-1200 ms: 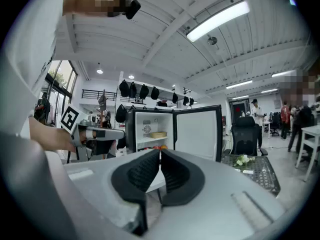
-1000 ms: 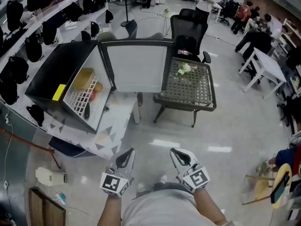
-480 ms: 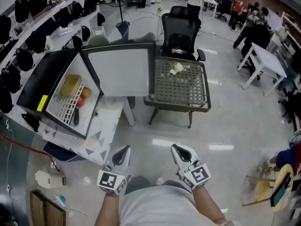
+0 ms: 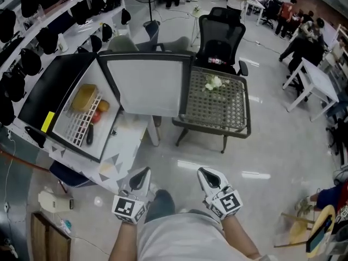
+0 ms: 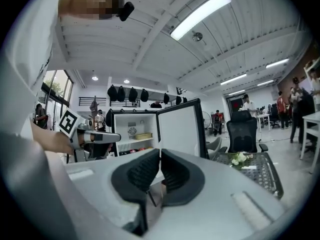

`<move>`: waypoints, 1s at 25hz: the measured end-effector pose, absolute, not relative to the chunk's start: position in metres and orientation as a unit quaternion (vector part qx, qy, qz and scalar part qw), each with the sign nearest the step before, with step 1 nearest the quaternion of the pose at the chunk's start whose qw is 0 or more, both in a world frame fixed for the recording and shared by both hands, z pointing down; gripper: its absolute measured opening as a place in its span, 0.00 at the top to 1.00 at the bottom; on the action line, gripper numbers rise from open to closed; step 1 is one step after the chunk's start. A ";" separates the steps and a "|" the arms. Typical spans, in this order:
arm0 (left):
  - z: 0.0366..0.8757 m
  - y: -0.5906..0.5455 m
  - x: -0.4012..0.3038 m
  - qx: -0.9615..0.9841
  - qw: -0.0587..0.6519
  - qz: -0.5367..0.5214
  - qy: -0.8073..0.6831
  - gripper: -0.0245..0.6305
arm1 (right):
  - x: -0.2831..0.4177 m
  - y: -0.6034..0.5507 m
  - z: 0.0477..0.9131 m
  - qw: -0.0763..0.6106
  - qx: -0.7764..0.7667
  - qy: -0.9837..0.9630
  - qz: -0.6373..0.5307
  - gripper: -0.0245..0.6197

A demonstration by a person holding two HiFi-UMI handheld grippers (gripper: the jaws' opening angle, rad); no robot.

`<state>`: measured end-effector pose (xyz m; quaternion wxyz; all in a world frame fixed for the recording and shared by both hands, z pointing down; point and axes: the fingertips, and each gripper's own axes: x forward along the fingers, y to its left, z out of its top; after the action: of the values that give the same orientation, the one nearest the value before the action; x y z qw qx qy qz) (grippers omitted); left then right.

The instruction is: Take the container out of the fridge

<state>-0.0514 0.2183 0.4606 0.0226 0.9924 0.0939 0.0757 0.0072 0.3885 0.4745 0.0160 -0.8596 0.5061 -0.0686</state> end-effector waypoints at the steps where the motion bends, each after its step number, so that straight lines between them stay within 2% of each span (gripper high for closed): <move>1: 0.461 0.210 -0.045 0.993 0.024 0.076 0.091 0.95 | 0.014 0.380 0.475 0.014 -0.858 0.509 -0.070 0.95; 13: 0.457 0.093 0.024 0.995 0.030 0.075 0.063 0.95 | 0.089 0.245 0.469 -0.014 -0.832 0.550 -0.076 0.95; 25: 0.467 -0.024 0.034 0.997 0.034 0.074 0.000 0.95 | 0.126 0.104 0.472 -0.029 -0.787 0.613 -0.067 0.95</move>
<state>0.0338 -0.0244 0.4671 0.0342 0.9967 0.0003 0.0741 0.1255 0.1036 0.4717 -0.0291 -0.7869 0.6127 -0.0674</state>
